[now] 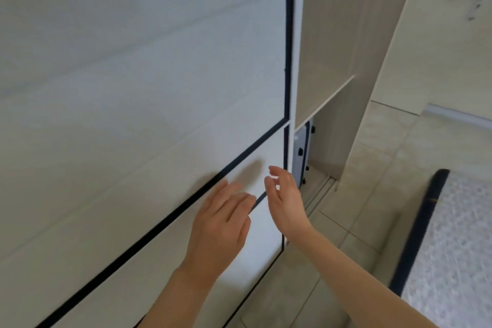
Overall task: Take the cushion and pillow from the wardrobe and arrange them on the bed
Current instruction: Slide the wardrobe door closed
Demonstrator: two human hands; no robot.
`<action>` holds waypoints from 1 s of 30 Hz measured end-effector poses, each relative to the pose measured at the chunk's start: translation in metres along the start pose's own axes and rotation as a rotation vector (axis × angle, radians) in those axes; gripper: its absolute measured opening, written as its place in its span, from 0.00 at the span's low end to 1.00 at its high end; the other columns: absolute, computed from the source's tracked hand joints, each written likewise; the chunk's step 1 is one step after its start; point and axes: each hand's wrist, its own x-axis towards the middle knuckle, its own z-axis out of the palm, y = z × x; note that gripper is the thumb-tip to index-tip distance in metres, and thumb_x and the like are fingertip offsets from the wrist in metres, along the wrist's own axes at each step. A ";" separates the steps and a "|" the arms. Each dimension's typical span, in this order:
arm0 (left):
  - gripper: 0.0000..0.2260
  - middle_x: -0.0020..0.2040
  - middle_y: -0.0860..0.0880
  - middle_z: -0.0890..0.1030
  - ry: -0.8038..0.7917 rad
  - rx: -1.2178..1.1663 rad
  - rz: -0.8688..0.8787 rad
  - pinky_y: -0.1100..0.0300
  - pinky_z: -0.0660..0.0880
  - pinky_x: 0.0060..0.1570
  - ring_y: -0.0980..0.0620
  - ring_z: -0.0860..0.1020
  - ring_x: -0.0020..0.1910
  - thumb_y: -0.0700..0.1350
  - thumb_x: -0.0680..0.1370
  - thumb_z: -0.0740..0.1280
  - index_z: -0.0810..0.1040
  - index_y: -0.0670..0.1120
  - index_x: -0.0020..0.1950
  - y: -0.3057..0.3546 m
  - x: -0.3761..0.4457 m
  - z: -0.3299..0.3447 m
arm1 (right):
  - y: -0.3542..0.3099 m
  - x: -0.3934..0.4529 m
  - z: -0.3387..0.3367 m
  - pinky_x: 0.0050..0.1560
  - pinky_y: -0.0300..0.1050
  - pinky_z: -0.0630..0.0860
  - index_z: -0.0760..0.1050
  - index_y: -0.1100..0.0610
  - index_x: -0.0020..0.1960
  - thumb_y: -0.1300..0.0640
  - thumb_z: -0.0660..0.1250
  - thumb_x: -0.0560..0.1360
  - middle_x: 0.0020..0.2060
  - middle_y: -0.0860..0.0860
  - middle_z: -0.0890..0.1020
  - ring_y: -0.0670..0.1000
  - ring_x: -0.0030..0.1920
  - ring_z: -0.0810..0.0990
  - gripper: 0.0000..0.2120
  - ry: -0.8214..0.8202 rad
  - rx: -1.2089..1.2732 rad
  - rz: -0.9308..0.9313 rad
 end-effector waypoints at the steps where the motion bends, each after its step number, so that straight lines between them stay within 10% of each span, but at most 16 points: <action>1: 0.12 0.52 0.44 0.85 0.012 0.037 0.024 0.44 0.72 0.66 0.42 0.79 0.61 0.33 0.78 0.61 0.83 0.39 0.53 -0.002 -0.001 -0.004 | -0.006 0.004 0.004 0.61 0.39 0.66 0.61 0.51 0.73 0.44 0.52 0.81 0.70 0.47 0.66 0.45 0.65 0.69 0.23 -0.007 0.029 0.004; 8: 0.25 0.81 0.47 0.60 -0.112 0.576 -0.154 0.43 0.46 0.77 0.45 0.53 0.80 0.42 0.80 0.60 0.65 0.45 0.78 -0.027 -0.002 -0.019 | -0.036 0.029 0.025 0.68 0.39 0.50 0.43 0.52 0.79 0.39 0.51 0.80 0.79 0.51 0.48 0.49 0.77 0.49 0.34 -0.021 0.117 0.033; 30: 0.33 0.82 0.44 0.43 -0.228 0.896 -0.062 0.36 0.38 0.75 0.39 0.41 0.80 0.51 0.81 0.63 0.51 0.50 0.82 -0.020 0.061 0.070 | -0.013 0.109 -0.004 0.71 0.44 0.38 0.31 0.48 0.77 0.36 0.50 0.79 0.77 0.47 0.33 0.43 0.75 0.31 0.38 0.041 0.249 0.082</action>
